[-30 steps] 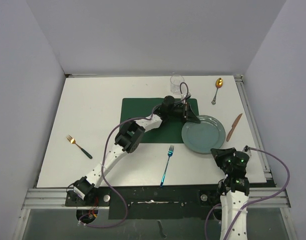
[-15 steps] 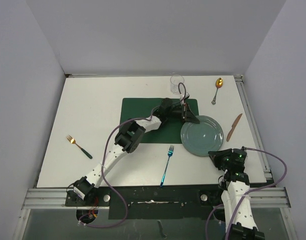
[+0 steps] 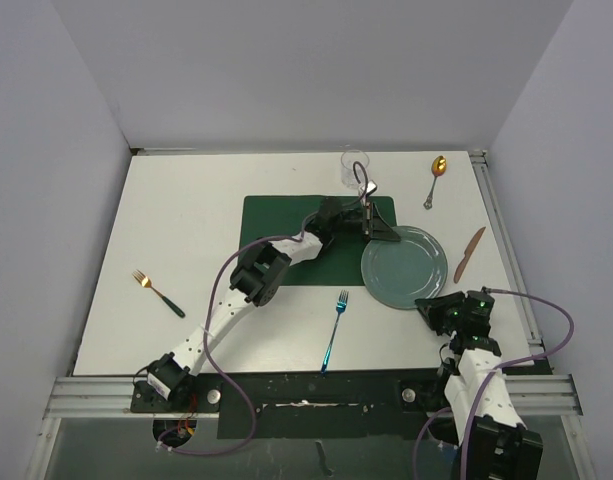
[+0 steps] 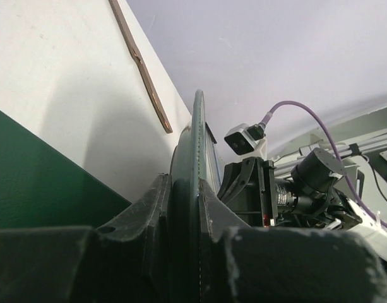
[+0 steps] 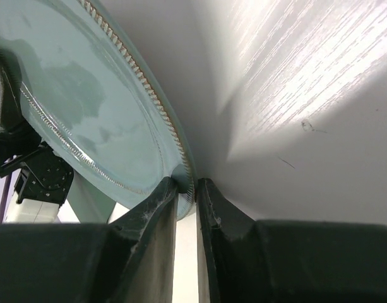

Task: Set the dinner table for one person
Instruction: Place the plate at the center of the board.

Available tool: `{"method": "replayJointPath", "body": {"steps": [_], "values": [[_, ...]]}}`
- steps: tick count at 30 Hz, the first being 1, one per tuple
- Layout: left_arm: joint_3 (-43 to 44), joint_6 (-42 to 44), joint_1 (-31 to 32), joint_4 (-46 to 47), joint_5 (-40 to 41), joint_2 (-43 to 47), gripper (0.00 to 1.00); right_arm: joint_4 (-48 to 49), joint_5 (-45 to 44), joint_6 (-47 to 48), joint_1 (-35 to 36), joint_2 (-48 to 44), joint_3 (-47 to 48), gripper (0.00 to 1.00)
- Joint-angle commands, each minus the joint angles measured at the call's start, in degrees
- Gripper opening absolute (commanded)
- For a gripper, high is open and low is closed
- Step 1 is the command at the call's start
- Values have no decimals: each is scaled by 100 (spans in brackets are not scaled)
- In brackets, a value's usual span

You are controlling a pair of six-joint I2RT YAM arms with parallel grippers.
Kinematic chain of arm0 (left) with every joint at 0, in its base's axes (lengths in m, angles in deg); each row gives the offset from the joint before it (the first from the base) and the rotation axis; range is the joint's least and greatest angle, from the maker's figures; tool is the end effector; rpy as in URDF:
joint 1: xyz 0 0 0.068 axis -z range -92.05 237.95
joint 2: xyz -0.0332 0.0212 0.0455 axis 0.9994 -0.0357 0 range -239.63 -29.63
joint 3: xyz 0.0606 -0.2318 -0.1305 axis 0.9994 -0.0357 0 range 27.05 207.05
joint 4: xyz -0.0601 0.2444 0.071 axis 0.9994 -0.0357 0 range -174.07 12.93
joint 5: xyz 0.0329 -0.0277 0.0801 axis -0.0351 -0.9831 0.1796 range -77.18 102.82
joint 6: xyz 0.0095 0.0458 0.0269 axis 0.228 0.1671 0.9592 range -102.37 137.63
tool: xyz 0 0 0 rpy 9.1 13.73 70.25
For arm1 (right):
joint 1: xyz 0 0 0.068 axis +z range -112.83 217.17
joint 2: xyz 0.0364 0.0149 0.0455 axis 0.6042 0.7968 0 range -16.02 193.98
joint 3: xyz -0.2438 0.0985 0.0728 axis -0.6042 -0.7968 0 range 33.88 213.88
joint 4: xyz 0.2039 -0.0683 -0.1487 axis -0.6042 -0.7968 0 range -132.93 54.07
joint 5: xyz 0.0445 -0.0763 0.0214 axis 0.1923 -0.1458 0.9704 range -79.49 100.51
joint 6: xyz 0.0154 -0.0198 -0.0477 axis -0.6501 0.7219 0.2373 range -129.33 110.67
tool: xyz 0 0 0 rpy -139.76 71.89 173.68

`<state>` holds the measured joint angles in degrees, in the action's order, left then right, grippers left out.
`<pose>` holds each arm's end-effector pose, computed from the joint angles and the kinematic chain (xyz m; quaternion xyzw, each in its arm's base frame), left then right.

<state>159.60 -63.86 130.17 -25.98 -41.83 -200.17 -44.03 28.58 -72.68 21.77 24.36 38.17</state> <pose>0.4269 -0.4265 0.0747 0.1529 0.6411 -0.7482 0.0765 0.1278 -0.0238 0.1136 0.5299 0.7420 0.2883 0.2924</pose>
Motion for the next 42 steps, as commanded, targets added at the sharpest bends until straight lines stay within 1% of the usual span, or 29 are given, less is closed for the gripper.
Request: {"method": "replayJointPath", "body": {"steps": [1, 8, 14, 19, 24, 30, 35, 38, 42], "values": [[263, -1475, 1351, 609, -2169, -172, 0, 1141, 109, 37, 101, 199, -37, 0], [-83, -1862, 1342, 1125, -2187, -136, 0, 936, 205, 71, 100, -71, -68, 0], [-402, -2471, 1333, 1928, -2311, -106, 0, 663, 318, 58, 94, -382, 0, 0], [-865, -2931, 1269, 2594, -2380, 7, 0, 461, 392, 51, 98, -654, 137, 0], [-1000, -2819, 1174, 2483, -2313, 50, 0, 404, 340, 174, 99, -535, 256, 0], [-1016, -2612, 1009, 2029, -2099, -3, 0, 669, 382, 95, 91, -357, 261, 0], [-962, -2478, 769, 1532, -1723, -134, 0, 692, 461, 79, 98, -275, 388, 0], [-985, -2590, 650, 1537, -1588, -181, 0, 638, 522, 91, 100, -300, 476, 0], [-1279, -2652, 549, 1603, -1403, -98, 0, 352, 538, 188, 98, -335, 678, 0]]}}
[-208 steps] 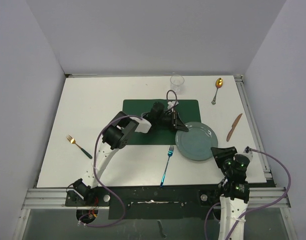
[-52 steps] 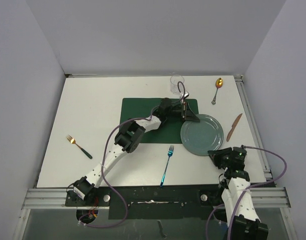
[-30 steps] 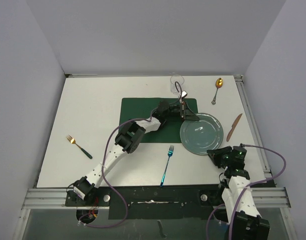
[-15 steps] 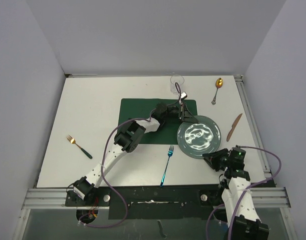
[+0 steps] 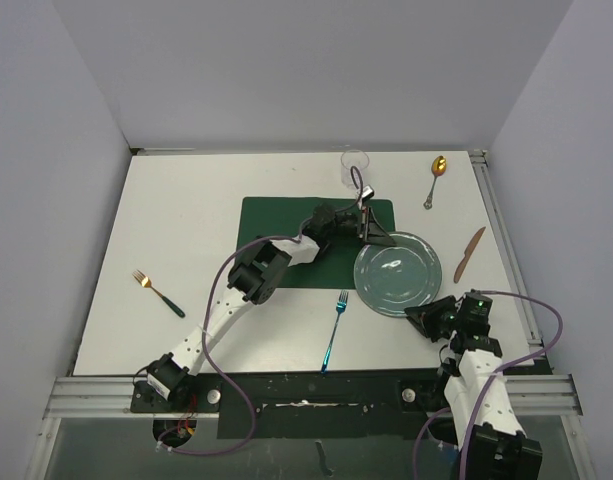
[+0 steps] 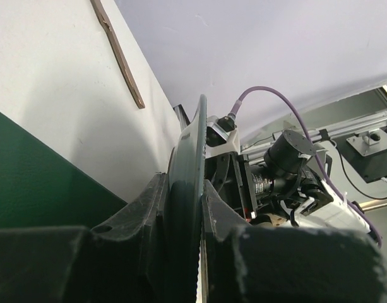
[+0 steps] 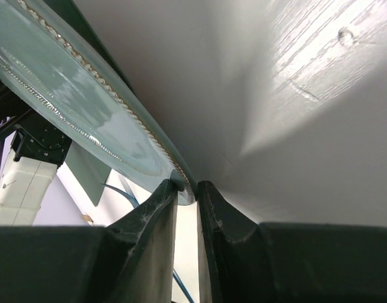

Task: Set the dinner table for one person
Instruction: Place the plate at the center of the board.

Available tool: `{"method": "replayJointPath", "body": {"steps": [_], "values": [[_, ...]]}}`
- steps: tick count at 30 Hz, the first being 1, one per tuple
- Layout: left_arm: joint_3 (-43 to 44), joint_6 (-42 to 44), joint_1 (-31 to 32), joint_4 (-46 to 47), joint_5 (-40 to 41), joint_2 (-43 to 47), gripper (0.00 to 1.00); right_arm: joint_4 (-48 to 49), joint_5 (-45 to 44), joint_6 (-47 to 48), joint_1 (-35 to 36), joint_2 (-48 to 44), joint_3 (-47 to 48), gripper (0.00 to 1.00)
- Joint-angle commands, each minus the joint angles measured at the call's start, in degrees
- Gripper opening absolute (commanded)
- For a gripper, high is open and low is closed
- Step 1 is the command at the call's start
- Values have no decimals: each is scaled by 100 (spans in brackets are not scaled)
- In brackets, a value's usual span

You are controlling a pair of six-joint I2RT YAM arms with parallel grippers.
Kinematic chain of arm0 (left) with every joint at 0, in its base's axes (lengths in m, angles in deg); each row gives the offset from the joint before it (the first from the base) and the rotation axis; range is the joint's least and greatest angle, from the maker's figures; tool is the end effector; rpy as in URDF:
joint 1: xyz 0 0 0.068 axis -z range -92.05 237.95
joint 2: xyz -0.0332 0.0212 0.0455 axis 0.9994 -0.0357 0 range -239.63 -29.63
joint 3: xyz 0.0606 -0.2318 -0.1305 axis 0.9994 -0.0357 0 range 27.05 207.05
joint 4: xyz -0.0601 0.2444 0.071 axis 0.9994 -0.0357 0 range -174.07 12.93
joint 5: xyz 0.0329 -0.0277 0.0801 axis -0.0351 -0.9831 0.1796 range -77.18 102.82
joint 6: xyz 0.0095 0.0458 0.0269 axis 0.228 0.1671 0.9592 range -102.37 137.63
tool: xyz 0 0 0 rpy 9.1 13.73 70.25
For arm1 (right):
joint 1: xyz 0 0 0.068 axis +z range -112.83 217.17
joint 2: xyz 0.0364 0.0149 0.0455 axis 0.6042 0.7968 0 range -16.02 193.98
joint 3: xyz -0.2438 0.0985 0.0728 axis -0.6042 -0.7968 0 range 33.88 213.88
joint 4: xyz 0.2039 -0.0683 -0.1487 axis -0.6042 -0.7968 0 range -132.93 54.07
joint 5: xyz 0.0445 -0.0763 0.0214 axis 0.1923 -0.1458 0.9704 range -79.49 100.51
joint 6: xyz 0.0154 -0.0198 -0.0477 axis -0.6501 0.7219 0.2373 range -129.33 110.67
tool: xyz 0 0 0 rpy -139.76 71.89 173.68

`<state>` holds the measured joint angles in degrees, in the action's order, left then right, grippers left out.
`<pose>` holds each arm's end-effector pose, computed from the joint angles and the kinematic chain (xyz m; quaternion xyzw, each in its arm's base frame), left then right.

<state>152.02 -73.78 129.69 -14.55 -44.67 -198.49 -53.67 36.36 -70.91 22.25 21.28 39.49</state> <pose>0.4170 -0.4122 0.0676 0.1397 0.6282 -0.7650 0.0257 0.1189 -0.0157 0.1153 0.5051 0.7660 0.3264 0.2272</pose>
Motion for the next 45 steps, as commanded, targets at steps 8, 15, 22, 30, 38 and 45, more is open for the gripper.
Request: {"method": "replayJointPath", "body": {"steps": [8, 15, 22, 30, 38, 45], "values": [[-976, -1557, 529, 564, -1080, -39, 0, 787, -212, 325, 51, -109, 1073, 20], [-1074, -1545, 525, 626, -1030, 18, 0, 380, -470, 540, 49, -235, 1276, 25], [-1369, -1575, 495, 777, -925, 94, 0, 620, -554, 492, 48, -43, 1086, 21], [-1741, -1829, 450, 1262, -856, 149, 0, 1228, -604, 389, 50, 335, 947, 0], [-2175, -1699, 427, 1439, -927, 318, 0, 1714, -845, 489, 42, 761, 1174, 0], [-3112, -1089, 242, 1354, -826, 747, 0, 2339, -1013, 681, -9, 1432, 1413, 0]]}}
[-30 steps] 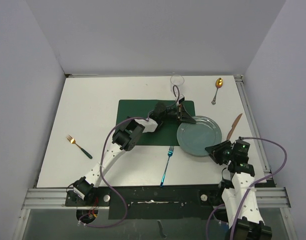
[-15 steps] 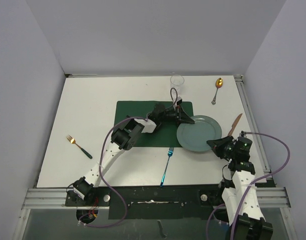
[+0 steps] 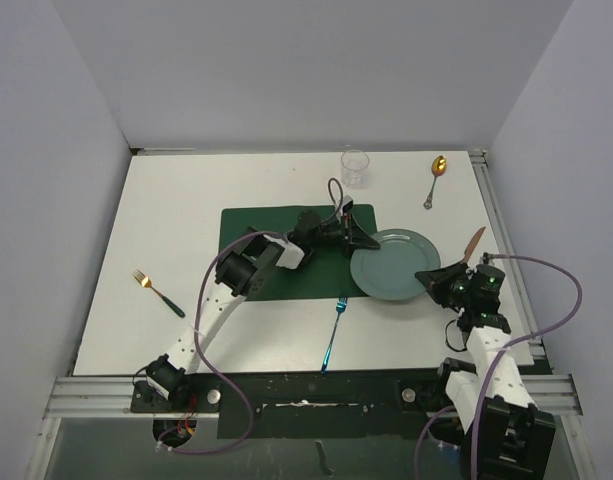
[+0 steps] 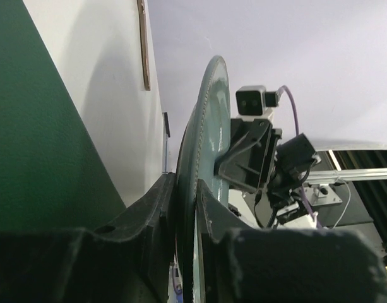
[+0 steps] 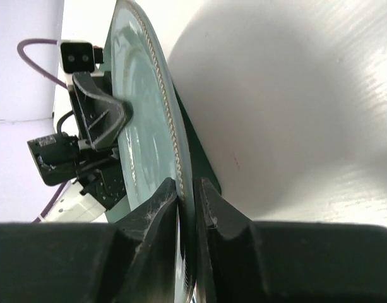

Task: Set the dinner table for one person
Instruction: Place the plate at the center of the board.

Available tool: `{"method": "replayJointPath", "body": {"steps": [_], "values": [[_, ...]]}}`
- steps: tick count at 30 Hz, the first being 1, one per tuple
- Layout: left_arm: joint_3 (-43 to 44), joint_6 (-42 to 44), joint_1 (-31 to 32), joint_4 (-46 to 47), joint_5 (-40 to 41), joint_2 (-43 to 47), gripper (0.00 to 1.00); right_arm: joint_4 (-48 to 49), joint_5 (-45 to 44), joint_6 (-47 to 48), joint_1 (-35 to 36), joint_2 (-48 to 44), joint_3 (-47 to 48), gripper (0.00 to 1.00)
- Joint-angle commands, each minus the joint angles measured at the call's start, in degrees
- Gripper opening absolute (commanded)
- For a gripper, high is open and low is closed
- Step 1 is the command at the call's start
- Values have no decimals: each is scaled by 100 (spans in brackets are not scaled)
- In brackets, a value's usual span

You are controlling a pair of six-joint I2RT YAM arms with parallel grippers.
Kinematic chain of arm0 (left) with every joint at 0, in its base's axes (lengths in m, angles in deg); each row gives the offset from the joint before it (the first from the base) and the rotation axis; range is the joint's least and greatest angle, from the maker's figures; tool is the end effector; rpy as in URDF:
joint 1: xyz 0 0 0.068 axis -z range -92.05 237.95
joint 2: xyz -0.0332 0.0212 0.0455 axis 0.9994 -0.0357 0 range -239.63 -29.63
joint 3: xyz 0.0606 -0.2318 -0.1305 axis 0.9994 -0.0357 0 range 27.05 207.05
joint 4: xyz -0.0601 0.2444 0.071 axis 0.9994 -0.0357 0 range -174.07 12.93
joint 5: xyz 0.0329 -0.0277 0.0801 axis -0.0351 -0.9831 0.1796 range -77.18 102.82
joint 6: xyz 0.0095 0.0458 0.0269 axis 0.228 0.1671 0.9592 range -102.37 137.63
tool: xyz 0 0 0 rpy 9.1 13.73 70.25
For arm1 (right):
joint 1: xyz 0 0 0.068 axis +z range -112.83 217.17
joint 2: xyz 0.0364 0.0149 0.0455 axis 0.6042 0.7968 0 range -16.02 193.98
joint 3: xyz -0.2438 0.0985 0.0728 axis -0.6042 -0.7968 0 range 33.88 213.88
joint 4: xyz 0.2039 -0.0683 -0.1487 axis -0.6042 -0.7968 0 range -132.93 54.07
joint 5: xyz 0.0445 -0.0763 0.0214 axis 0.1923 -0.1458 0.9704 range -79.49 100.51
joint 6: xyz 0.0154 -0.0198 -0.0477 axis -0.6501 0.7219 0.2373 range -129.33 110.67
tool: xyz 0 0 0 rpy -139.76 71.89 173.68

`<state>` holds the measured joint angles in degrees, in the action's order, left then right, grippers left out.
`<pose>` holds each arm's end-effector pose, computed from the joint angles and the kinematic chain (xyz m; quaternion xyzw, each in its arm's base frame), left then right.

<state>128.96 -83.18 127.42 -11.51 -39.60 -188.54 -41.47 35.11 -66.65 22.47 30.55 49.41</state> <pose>0.4027 -0.3681 0.0499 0.0107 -0.6741 0.7374 0.0400 0.1631 -0.0275 0.1670 0.4357 0.7623 0.3368 0.3400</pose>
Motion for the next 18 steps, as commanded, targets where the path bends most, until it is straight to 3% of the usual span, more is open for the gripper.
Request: {"method": "replayJointPath", "body": {"steps": [1, 9, 18], "values": [[-956, -82, 428, 1051, -1301, -182, 0, 1166, -901, 332, -32, 683, 516, 0], [-1783, 480, 249, 940, -1147, 268, 0, 1902, -629, 603, -42, 2310, 1015, 0], [-1685, 739, 237, 567, -1101, 262, 0, 2683, -86, 776, -42, 3952, 1299, 0]]}}
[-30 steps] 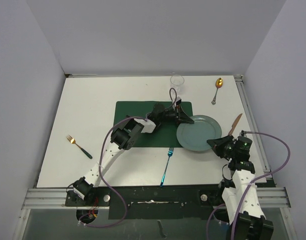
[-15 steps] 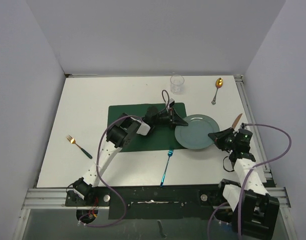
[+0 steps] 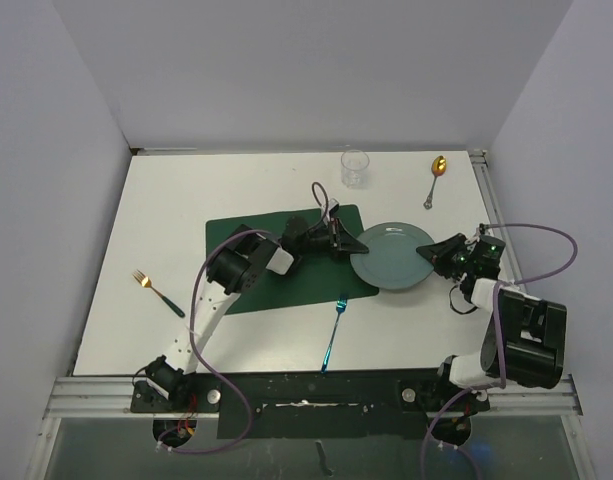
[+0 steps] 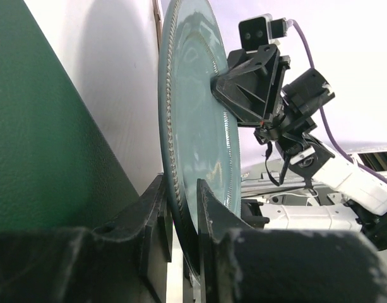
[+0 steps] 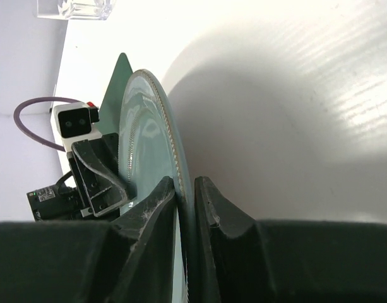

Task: Set the dinner table for one person
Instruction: Place the plate at the center of the board.

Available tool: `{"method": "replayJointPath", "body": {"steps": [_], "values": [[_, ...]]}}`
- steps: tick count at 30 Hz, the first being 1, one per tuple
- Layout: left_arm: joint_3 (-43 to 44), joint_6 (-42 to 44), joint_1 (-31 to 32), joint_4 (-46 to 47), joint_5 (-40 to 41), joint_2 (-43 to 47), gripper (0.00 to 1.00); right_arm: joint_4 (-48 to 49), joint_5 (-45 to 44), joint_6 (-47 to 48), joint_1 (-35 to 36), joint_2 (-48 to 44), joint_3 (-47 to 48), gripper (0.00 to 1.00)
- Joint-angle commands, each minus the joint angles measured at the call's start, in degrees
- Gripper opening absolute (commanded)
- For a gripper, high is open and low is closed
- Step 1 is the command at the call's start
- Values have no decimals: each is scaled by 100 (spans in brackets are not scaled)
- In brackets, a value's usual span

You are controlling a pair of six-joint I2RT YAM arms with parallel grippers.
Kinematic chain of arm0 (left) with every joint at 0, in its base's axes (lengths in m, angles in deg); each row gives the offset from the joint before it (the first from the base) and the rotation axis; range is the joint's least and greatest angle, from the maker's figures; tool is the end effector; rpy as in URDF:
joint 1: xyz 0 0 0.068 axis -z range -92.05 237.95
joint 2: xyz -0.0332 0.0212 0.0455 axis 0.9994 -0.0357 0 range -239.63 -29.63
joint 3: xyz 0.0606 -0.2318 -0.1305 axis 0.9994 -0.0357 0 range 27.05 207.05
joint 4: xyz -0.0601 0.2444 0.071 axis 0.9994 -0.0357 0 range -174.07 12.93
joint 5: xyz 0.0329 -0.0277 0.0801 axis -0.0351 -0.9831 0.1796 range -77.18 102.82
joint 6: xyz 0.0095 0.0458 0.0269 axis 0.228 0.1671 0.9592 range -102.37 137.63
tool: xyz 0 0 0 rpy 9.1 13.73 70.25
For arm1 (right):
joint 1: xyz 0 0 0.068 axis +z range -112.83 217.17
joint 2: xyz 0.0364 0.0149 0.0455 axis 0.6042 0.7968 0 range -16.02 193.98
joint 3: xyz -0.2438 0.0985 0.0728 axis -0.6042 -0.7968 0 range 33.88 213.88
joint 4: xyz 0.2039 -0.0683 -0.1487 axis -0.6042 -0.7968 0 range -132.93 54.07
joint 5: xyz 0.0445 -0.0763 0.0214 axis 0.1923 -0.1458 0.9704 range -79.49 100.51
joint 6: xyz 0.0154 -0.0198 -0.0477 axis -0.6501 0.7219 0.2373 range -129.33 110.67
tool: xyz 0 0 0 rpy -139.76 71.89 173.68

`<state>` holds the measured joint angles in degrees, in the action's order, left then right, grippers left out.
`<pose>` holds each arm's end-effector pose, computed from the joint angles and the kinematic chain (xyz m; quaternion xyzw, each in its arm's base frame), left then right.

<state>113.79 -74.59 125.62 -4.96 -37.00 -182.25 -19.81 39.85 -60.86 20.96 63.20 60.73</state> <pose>0.3838 -0.3306 0.0462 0.0012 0.6819 -0.7308 0.0312 0.2472 -0.0538 0.1534 0.3859 0.7803 0.3479 0.3482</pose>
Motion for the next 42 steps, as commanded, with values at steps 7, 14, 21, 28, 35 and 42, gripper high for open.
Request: {"method": "replayJointPath", "body": {"steps": [7, 14, 21, 28, 35, 42], "values": [[775, -33, 451, -805, -1423, -648, 0, 509, -194, 422, 109, 1756, 873, 0], [1876, -172, 434, -1487, -1440, -1125, 0, -81, -147, 696, 109, 2624, 1894, 0], [2175, -361, 375, -1472, -1482, -1431, 0, -729, -131, 1067, 109, 3385, 2799, 0], [1785, -199, 288, -1434, -1560, -1335, 0, -1367, -249, 1706, 90, 3810, 3317, 0], [1370, -173, 252, -1216, -1652, -1169, 0, -1999, -331, 2019, 91, 3874, 3615, 0], [705, -591, 160, -322, -1719, -898, 0, -2211, -143, 2292, 96, 3791, 3518, 0]]}}
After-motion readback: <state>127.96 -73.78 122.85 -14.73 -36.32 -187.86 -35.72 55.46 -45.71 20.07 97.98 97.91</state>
